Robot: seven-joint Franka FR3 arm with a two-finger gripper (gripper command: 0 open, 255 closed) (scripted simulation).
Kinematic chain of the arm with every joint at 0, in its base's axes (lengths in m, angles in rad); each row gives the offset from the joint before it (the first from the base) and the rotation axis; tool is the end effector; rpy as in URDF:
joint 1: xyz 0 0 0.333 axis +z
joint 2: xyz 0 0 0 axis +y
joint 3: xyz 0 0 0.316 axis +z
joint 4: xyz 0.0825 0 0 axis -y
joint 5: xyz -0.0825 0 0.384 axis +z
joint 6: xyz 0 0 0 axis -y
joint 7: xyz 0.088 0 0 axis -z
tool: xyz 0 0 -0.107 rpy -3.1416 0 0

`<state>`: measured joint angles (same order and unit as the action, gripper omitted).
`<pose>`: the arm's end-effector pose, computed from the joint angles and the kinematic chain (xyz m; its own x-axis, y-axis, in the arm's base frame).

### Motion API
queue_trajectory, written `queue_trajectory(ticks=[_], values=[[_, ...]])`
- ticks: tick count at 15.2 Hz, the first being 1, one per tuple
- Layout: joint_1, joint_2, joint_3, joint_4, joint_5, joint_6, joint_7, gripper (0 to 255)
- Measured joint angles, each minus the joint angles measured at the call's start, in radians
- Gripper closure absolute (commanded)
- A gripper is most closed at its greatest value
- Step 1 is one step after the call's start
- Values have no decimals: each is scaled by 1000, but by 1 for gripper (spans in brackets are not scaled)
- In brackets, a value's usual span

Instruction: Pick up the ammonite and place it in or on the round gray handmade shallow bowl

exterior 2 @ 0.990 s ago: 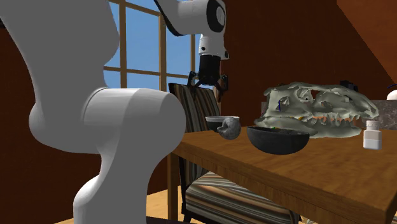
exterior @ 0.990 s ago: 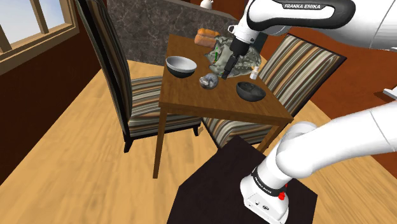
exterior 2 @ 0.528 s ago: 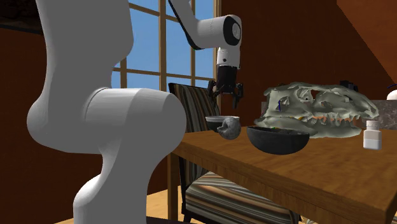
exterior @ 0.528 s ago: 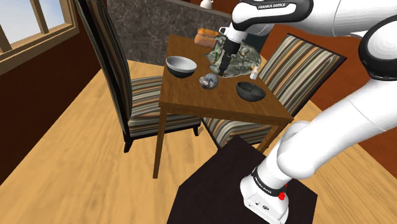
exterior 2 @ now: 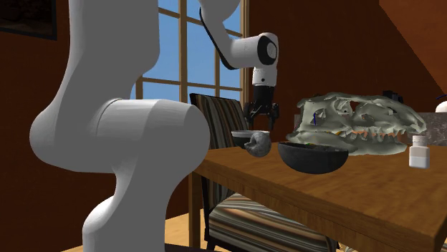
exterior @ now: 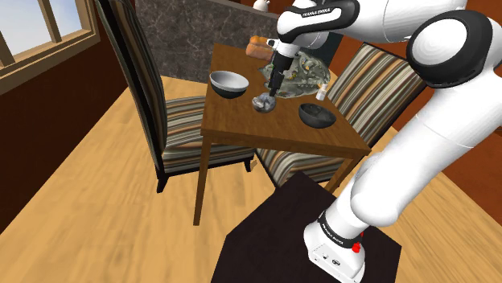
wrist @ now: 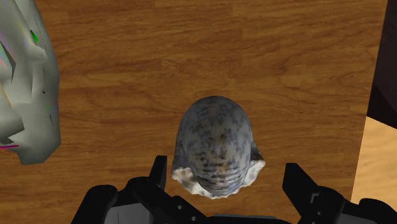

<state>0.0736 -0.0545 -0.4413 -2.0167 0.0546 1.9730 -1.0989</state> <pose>0.5055 -0.1942 0.4741 0.7570 0.6499 0.0676 0.6527 -0.7571 -0.0294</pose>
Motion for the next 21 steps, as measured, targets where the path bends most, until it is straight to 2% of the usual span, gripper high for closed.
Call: queue_trajectory(ticks=[4, 10, 11, 21], values=[[0, 16, -1, -33, 9, 47, -9, 0], [0, 21, -1, -39, 11, 58, -11, 0], [0, 21, -1, -40, 11, 58, -11, 255], [0, 20, -2, -38, 11, 58, -12, 255]])
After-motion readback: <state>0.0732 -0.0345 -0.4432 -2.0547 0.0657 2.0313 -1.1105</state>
